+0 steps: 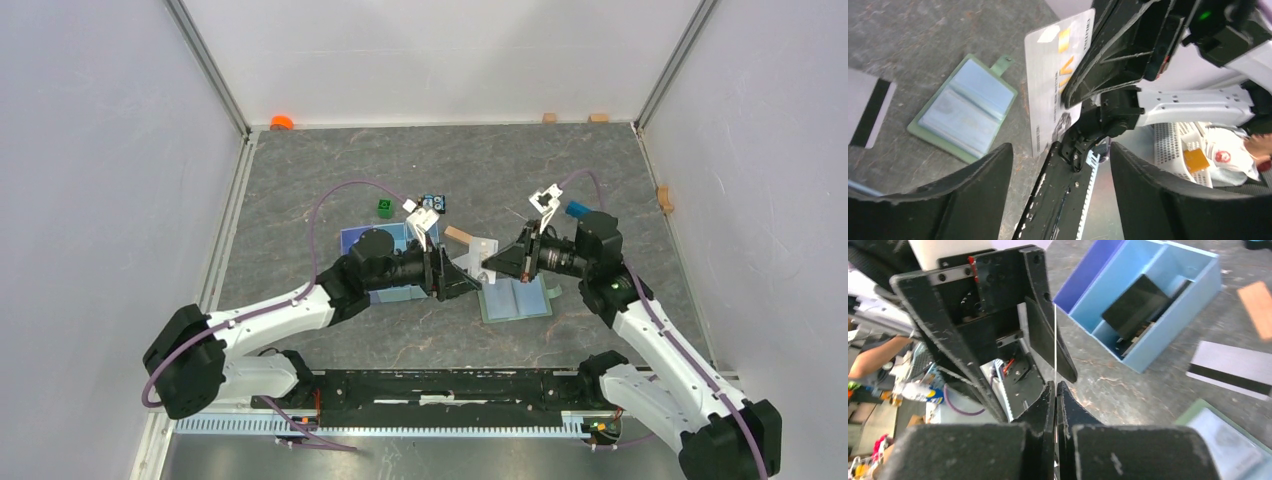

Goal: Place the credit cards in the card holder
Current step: Insert the credit card into the card holder.

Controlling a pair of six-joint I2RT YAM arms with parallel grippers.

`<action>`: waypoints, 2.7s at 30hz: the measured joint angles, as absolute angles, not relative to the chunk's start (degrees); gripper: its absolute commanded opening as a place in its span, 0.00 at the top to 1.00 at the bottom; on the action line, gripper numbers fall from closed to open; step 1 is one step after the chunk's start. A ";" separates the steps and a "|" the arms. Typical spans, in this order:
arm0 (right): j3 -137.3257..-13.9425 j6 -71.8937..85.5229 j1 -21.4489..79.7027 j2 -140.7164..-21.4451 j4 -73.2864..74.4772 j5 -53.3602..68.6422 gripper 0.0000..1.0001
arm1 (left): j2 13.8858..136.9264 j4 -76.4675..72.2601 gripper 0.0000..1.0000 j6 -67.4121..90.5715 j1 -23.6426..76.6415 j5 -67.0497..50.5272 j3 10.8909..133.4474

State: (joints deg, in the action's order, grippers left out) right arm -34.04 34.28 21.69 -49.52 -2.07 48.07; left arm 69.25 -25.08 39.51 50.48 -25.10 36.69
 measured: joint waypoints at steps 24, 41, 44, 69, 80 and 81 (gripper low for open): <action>-33.82 10.09 0.60 -58.08 32.38 27.11 1.00 | 99.39 7.35 0.11 41.15 64.31 -6.00 62.22; -30.87 10.48 0.58 -67.05 23.44 40.25 1.00 | 105.36 7.86 0.25 42.63 60.18 -5.85 63.94; -30.87 10.85 0.58 -68.16 22.35 40.53 1.00 | 105.62 8.49 0.27 42.63 59.83 -5.56 63.94; -28.67 12.34 0.58 -71.26 19.11 38.24 1.00 | 108.38 9.04 0.44 42.37 58.87 -4.51 65.63; -26.33 13.21 0.73 -72.16 17.19 37.74 1.00 | 109.25 9.67 0.50 41.71 58.30 -4.34 66.59; -26.28 13.28 0.80 -72.53 17.12 37.87 1.00 | 109.36 9.74 0.51 41.54 58.24 -4.34 66.70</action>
State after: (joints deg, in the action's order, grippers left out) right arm -26.28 13.28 0.80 -72.53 17.12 37.87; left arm 109.36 9.74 41.54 58.24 -4.34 66.70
